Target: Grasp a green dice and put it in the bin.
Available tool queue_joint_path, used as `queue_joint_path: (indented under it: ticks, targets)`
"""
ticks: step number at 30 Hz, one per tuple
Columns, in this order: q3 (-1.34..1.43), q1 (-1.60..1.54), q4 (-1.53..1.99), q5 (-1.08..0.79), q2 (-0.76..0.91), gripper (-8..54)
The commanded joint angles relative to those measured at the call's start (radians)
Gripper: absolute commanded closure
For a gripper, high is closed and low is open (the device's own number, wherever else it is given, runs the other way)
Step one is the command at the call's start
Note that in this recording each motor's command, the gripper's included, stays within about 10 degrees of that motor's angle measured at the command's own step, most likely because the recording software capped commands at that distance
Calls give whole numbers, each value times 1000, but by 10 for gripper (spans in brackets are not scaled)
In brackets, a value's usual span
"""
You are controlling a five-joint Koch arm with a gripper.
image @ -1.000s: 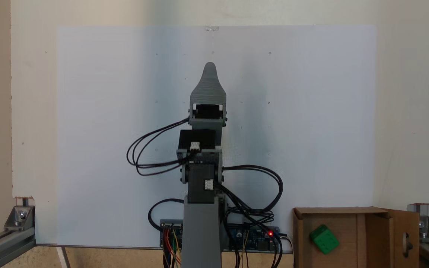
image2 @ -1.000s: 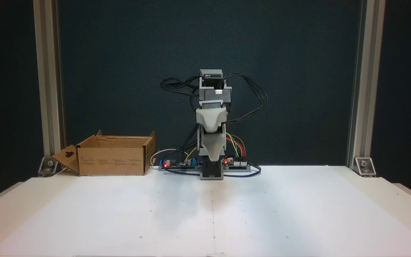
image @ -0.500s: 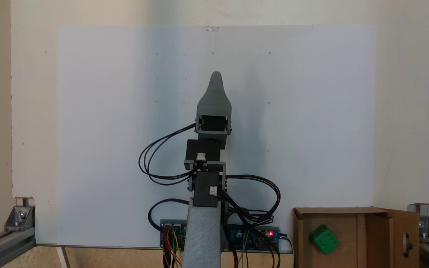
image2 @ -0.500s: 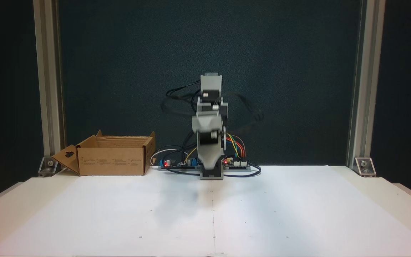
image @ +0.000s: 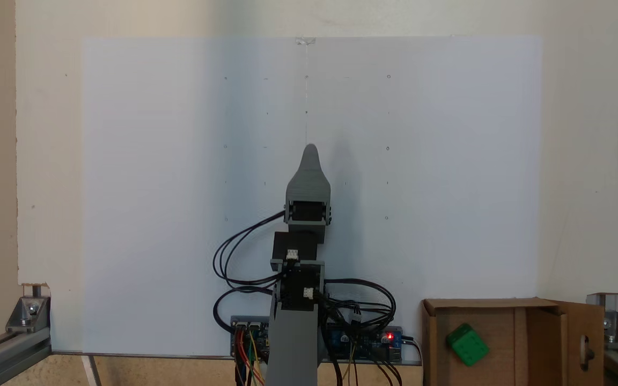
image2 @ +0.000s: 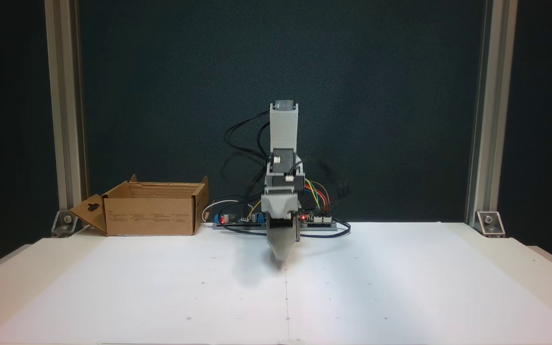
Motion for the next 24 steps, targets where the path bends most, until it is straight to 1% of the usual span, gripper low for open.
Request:
queue_joint_path:
  ticks: [1, 11, 13, 24]
  targets:
    - [23, 28, -170, -92, 100, -1]
    - [287, 17, -449, -120, 112, 5]
    - [287, 15, -504, -121, 112, 6]
    - [287, 14, -504, -121, 112, 3]
